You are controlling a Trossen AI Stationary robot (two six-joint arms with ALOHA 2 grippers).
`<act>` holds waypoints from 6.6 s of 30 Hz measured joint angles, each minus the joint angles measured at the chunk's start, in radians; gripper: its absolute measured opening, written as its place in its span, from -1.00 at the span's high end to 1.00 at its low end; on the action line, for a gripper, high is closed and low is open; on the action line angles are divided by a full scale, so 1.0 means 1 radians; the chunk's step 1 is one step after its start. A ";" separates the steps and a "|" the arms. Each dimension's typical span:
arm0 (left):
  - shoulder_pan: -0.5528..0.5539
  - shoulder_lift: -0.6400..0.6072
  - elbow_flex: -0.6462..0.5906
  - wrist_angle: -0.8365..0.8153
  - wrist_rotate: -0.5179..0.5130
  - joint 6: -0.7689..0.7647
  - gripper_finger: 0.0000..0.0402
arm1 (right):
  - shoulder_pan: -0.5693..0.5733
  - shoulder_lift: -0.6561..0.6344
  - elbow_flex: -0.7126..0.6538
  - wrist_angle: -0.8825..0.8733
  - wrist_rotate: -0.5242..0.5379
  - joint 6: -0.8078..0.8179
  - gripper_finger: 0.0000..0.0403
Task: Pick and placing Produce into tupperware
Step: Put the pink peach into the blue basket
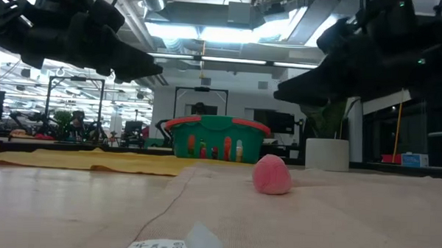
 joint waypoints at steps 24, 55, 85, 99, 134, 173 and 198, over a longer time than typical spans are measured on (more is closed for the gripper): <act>-0.076 0.001 0.000 0.000 0.000 -0.081 -0.32 | 0.332 0.036 0.189 -0.441 0.069 0.228 -0.27; -0.172 0.001 0.000 0.020 -0.058 -0.080 -0.32 | 0.406 0.433 0.383 -0.271 0.178 0.216 -0.27; -0.172 0.001 0.000 0.007 -0.059 -0.071 -0.32 | 0.396 0.465 0.407 -0.275 0.175 0.216 -0.27; -0.172 0.001 0.000 -0.004 -0.059 -0.071 -0.32 | 0.396 0.465 0.409 -0.282 0.174 0.219 -0.27; -0.172 0.001 0.000 -0.004 -0.059 -0.071 -0.32 | 0.370 0.462 0.408 -0.251 0.128 0.204 0.42; -0.171 0.001 0.000 -0.011 -0.114 -0.071 -0.32 | 0.113 0.034 0.407 -0.395 0.302 0.033 0.43; -0.148 0.001 0.000 -0.011 -0.255 -0.020 -0.32 | -0.204 0.056 0.416 -0.414 0.333 0.113 0.43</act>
